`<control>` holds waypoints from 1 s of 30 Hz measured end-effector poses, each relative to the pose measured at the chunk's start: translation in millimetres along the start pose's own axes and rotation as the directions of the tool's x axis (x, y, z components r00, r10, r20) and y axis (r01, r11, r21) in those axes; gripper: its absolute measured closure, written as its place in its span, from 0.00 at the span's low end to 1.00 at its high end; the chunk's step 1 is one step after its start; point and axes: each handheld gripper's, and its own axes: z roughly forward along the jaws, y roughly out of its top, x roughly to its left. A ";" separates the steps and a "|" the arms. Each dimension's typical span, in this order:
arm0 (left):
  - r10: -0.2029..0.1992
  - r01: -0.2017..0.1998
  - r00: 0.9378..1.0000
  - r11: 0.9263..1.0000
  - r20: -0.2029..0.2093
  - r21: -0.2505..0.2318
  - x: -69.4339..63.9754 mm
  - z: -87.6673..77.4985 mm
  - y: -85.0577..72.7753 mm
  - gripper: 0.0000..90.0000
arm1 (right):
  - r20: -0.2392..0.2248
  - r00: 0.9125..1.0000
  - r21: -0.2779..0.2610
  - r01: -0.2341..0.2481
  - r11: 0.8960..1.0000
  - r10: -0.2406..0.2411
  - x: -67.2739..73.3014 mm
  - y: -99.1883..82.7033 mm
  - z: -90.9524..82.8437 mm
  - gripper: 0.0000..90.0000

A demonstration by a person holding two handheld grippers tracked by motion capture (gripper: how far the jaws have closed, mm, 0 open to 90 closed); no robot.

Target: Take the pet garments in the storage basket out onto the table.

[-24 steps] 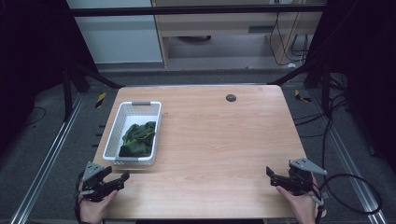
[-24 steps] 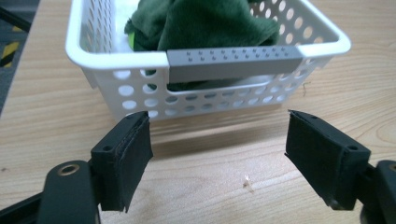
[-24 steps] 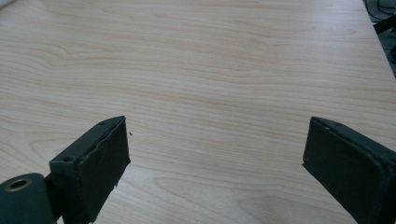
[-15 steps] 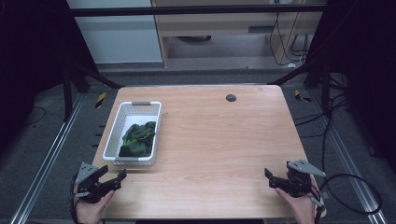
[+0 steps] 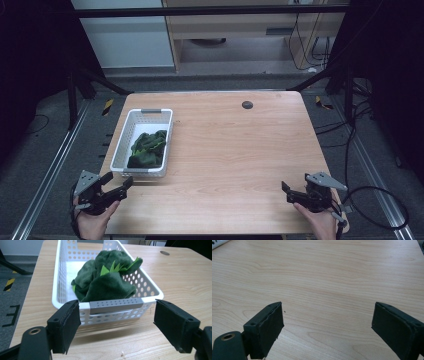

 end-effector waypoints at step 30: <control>0.024 -0.022 0.999 0.998 0.025 -0.060 2.8 -10.9 37.2 0.22 | 0.007 1.000 0.006 0.003 1.000 -0.003 -2.5 -0.6 1.0 0.11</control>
